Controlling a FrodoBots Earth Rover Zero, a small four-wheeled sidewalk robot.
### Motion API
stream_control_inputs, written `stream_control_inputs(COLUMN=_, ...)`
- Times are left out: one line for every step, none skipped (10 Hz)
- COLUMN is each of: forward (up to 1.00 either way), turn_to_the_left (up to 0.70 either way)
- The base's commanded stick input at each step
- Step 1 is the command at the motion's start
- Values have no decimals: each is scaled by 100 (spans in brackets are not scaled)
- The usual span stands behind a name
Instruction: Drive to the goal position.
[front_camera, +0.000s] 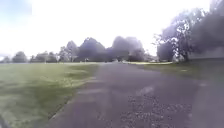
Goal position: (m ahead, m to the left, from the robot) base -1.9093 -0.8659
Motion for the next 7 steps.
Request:
stream_control_inputs(forward=70, turn_to_the_left=-25)
stream_control_inputs(forward=70, turn_to_the_left=-25)
stream_control_inputs(forward=70, turn_to_the_left=-25)
stream_control_inputs(forward=70, turn_to_the_left=-25)
stream_control_inputs(forward=70, turn_to_the_left=-24)
stream_control_inputs(forward=70, turn_to_the_left=-24)
stream_control_inputs(forward=70, turn_to_the_left=-24)
